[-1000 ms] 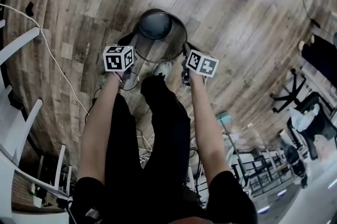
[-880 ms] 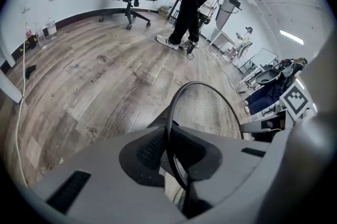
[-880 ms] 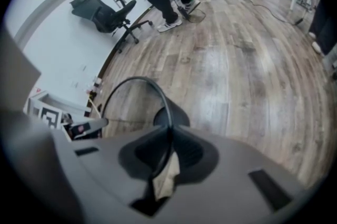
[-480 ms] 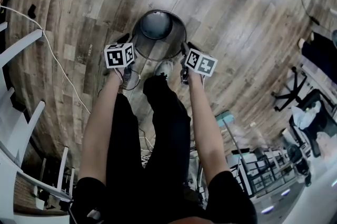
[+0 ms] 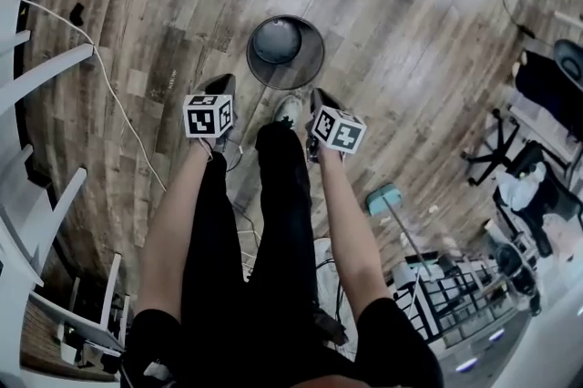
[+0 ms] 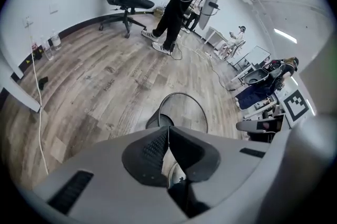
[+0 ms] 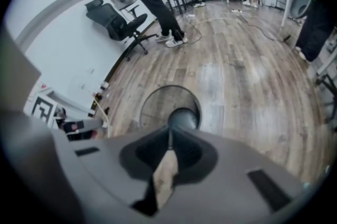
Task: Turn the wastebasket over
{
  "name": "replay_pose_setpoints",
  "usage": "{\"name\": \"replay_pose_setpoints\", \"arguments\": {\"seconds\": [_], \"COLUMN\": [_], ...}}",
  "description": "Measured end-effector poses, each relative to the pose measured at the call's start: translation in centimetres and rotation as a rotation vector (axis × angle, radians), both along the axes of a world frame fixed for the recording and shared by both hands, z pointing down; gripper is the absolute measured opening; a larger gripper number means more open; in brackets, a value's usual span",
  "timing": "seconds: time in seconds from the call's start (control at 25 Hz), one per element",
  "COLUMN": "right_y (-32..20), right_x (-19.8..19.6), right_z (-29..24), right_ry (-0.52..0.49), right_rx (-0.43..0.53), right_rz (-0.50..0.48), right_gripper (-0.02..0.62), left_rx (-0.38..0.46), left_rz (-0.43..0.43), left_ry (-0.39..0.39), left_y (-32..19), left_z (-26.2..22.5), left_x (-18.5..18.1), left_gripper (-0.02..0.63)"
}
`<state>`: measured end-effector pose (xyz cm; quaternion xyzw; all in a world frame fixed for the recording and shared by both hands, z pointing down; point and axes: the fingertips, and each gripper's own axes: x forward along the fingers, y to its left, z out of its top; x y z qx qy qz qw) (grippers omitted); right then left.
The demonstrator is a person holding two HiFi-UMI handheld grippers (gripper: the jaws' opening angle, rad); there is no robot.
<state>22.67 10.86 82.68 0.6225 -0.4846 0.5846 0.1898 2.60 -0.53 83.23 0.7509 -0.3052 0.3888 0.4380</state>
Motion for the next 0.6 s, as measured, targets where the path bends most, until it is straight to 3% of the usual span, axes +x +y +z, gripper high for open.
{"name": "replay_pose_setpoints", "arguments": {"seconds": [0.24,0.6], "right_y": [1.0,-2.0], "right_x": [-3.5,-7.5], "right_z": [-9.3,-28.5], "right_ry": [0.018,0.088], "right_rx": [0.063,0.254], "right_rz": [0.061,0.041], "right_gripper": [0.035,0.032], "left_rx": [0.049,0.296], "left_rz": [0.024,0.07], "left_ry": [0.059,0.258], "left_y": [0.7,-2.2], "left_z": [-10.2,-33.9], "left_x": [-1.7,-2.4], "left_gripper": [0.034,0.034]}}
